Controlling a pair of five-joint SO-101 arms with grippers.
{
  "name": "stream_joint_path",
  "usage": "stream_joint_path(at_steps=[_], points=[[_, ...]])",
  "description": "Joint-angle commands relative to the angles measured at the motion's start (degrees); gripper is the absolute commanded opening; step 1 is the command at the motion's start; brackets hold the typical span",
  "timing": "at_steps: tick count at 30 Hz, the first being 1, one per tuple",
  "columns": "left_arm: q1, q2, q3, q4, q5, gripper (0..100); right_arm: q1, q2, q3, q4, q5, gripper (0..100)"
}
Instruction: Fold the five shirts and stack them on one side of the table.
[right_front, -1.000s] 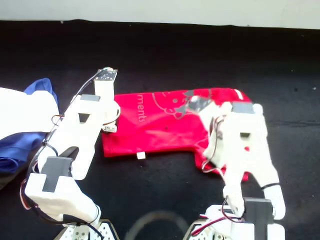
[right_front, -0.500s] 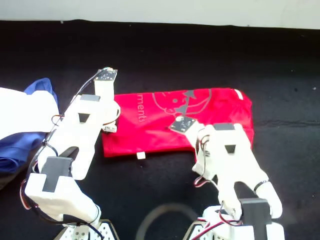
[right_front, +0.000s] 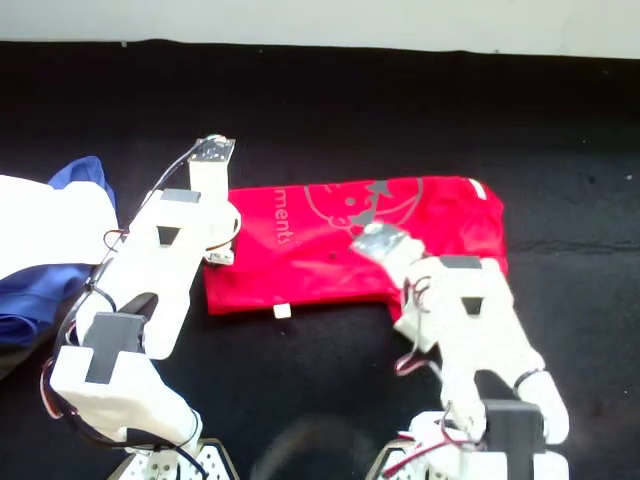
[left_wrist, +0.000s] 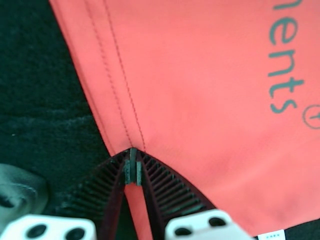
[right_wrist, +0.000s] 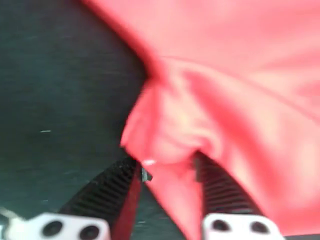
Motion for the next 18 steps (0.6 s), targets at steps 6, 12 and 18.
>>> stream_joint_path(at_steps=[6, 12, 18], points=[[-0.84, 0.57, -0.66, -0.26, 0.53, 1, 4.79, 3.65, -10.95, 10.33, 1.76, 0.5], [-0.84, 0.57, -0.66, -0.26, 0.53, 1, 5.85, 0.66, -21.41, 14.20, 1.76, 0.5], [-0.84, 0.57, -0.66, -0.26, 0.53, 1, 5.85, 5.32, -32.48, 13.85, 1.58, 0.5]])
